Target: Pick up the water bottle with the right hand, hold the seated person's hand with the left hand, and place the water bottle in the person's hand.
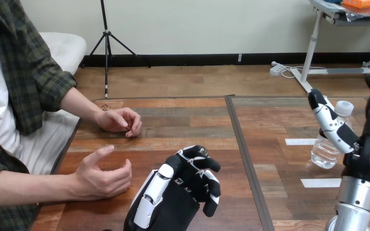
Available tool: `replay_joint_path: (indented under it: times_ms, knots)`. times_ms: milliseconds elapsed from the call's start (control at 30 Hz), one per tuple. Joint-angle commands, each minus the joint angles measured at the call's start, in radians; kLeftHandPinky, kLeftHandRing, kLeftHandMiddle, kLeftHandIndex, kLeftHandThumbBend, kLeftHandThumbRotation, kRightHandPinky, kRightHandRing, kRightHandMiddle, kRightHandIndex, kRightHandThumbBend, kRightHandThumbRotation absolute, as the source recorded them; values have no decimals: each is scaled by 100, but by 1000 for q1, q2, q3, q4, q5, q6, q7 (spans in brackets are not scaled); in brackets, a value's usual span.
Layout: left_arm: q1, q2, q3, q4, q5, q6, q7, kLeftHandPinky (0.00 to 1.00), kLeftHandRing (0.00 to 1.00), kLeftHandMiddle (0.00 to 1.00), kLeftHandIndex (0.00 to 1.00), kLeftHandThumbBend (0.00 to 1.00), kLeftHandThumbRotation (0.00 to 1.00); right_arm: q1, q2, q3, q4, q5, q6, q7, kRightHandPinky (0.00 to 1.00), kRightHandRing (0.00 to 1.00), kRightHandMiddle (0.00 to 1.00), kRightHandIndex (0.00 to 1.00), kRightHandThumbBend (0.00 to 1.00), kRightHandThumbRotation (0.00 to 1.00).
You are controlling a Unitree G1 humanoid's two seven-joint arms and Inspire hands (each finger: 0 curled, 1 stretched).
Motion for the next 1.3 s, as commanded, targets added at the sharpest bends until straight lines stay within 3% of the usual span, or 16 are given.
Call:
replay_joint_path:
  times_ms: [0,500,800,1267]
  knots:
    - [-28,-84,-1,7,-21,-4,-17,21,48,62,64,0,60,-92,-30,4,32,-5,9,-28,100,100,100,98,77,40]
    - [-38,-89,7,32,-24,-13,-45,27,56,66,69,0,61,-137,-63,2,122,56,36,-16,100,100,100,97,83,39]
    - [-36,-90,6,36,-18,-20,-46,31,58,67,69,0,62,-164,-90,13,177,48,66,-22,100,100,100,98,87,40]
    - [-33,-87,4,33,-23,-9,-49,33,59,68,69,0,63,-230,-118,24,308,96,94,37,100,100,100,100,88,40]
